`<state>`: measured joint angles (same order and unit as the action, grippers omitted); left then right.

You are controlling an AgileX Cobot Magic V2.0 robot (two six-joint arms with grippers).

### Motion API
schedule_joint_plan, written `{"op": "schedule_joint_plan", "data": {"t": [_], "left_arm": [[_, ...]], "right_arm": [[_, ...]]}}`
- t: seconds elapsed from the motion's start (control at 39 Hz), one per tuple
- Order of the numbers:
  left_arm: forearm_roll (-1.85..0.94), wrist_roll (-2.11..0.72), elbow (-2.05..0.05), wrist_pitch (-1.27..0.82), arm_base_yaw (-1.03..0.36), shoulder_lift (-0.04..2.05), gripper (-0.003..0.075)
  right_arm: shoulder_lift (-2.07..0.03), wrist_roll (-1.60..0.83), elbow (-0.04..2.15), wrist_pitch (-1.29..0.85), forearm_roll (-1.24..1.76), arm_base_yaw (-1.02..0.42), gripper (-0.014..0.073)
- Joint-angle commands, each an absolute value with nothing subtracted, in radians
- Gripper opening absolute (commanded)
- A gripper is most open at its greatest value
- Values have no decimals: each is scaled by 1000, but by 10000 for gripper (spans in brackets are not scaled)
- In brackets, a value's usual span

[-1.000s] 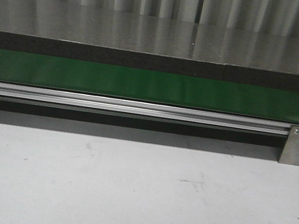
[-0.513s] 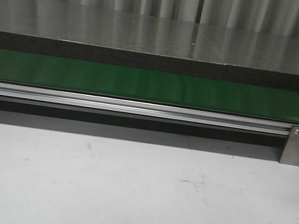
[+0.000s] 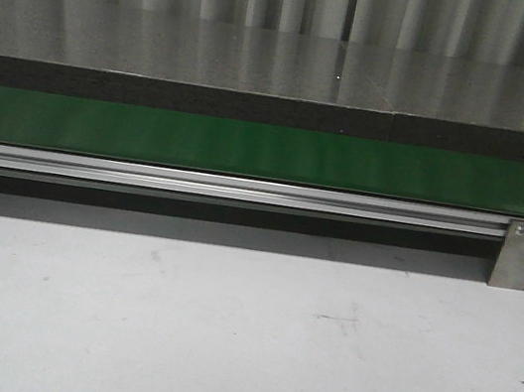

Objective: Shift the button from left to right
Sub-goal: 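Lift the button with the right gripper and drop it into the green bin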

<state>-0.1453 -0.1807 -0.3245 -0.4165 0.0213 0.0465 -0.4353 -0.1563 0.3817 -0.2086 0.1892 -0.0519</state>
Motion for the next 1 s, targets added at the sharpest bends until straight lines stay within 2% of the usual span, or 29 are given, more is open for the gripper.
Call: {"op": "schedule_joint_plan", "data": {"t": [0.0,0.23,0.97], "left_arm": [[-158,-170,-349,-335,16,59,-21],[-158,-170,-349,-335,16,59,-21],[-158,-170,-349,-335,16,59,-21]], "right_arm": [[-328,-168,363,-119,193,-51,-69],[-200,-168,335,-117,193,-51,-69],[-201,-168,335,-119,193,-51,-69]]}}
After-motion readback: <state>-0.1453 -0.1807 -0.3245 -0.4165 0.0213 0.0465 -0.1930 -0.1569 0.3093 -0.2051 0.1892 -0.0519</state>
